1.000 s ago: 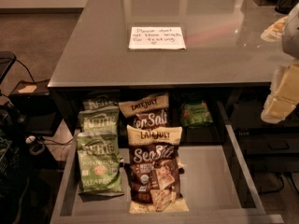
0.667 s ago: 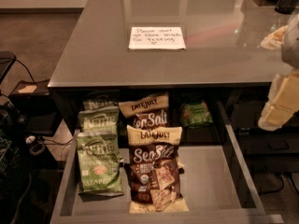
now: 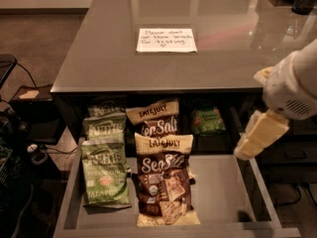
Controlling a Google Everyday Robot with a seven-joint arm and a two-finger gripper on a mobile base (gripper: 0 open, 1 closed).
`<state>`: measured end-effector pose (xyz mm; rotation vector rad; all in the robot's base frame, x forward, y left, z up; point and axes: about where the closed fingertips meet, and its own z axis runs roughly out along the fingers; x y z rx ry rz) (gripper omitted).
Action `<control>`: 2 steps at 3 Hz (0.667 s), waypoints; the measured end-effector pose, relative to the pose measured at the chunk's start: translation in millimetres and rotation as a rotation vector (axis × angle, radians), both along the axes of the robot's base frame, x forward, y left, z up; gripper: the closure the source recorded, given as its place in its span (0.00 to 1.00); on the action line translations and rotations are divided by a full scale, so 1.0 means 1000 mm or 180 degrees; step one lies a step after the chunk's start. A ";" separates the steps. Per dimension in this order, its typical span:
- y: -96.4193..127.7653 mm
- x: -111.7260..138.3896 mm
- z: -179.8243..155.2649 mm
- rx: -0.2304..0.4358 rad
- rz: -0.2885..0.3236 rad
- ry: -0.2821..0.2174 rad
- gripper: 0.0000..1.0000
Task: Pick green rice chip bag from bottom drawer and place on counter
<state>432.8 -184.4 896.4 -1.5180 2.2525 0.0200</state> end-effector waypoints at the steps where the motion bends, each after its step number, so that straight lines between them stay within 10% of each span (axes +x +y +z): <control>1: 0.012 0.017 -0.043 0.0127 -0.0301 -0.0029 0.00; 2: 0.021 0.040 -0.079 0.0365 -0.0653 -0.0095 0.00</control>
Offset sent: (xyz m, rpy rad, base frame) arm 0.0624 0.0295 -0.1392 0.1921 -0.0023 -0.3215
